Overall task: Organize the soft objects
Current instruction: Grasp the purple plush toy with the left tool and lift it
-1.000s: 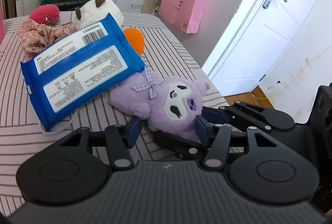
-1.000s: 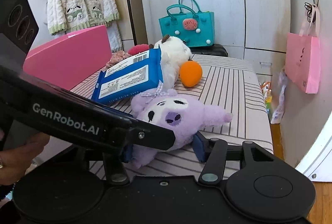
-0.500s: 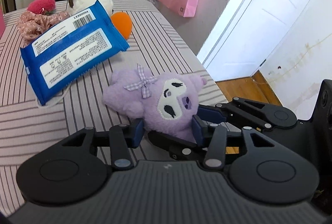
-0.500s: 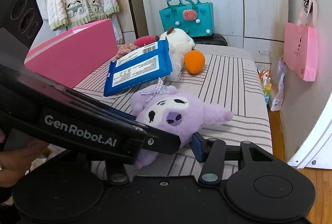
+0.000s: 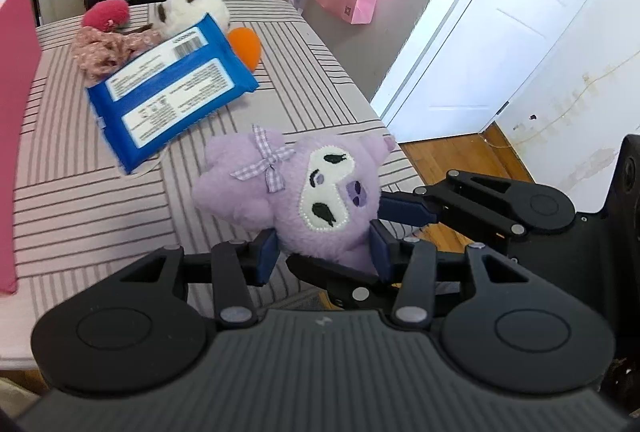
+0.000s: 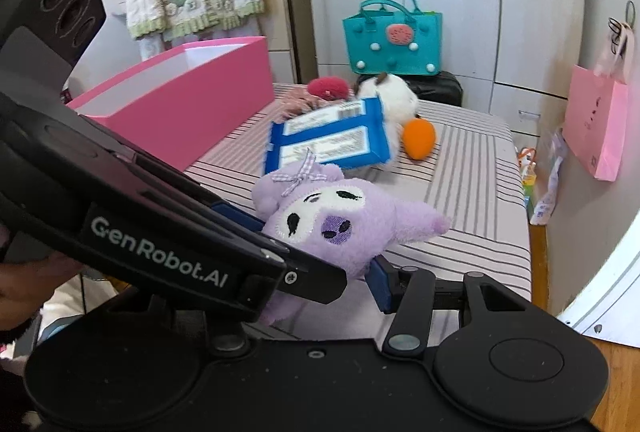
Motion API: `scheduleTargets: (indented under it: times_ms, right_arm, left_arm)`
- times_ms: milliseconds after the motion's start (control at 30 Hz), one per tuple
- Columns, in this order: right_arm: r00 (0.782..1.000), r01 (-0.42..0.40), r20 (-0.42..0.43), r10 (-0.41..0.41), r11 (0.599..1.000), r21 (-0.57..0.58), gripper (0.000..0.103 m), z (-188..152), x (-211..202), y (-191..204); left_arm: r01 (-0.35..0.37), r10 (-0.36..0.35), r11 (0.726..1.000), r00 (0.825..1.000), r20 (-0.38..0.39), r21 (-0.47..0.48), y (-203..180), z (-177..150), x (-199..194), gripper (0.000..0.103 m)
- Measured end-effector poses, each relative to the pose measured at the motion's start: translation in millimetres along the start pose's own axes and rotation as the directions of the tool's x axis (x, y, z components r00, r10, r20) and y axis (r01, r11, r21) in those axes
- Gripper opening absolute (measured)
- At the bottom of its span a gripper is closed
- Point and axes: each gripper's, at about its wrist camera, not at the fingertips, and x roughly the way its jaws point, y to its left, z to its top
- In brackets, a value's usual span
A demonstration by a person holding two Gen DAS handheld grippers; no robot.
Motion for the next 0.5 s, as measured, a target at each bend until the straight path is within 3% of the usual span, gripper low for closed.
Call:
scheduleTargets:
  times_ms: [233, 500]
  right_arm:
    - [0.998, -0.046, -0.043, 0.044, 0.998, -0.048, 0.057, 17, -12, 32]
    - [0.992, -0.129, -0.026, 0.127, 0.989, -0.074, 0.057, 37, -24, 63]
  left_arm:
    - [0.008, -0.009, 0.999, 1.000, -0.028, -0.033, 14, -5, -36, 0.046]
    - [-0.007, 0.009, 0.998, 1.000, 0.030, -0.063, 33, -12, -88, 0.046]
